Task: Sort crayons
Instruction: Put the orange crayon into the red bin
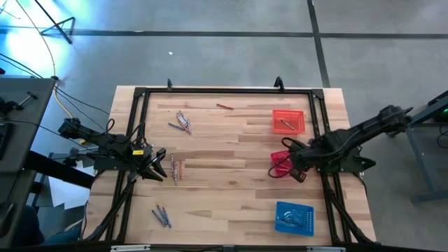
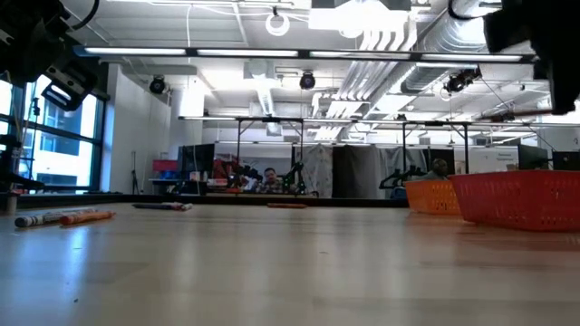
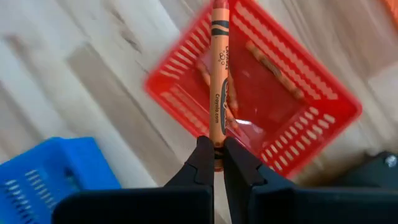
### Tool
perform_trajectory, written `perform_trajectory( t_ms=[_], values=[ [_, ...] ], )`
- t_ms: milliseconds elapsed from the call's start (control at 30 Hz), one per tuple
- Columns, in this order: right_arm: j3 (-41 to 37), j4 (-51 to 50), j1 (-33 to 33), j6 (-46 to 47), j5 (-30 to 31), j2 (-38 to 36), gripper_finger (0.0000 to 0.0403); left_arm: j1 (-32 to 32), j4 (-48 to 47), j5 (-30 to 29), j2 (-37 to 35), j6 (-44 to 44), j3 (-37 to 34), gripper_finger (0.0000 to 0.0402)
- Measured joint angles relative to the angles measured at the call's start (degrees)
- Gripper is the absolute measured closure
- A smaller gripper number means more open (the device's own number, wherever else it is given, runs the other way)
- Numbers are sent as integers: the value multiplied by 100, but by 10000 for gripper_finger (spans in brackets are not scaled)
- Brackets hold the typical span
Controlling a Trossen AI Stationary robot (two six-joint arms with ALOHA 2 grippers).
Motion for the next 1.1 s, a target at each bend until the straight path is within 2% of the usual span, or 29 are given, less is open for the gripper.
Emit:
perform_trajectory(
  t_ms=[300,800,900,1100],
  values=[
    [-1157,933,-13,-114,-186,-343,402,-1,0,-1,0,0,0,316],
    [-1589,1168,-13,-216,557,-330,401,-2,0,0,0,0,0,316],
    [-1589,1214,-13,-8,636,-330,388,-1,0,-2,0,0,0,316],
    [-1589,1236,-13,4,565,-329,335,0,0,-1,0,0,0,316]
  ],
)
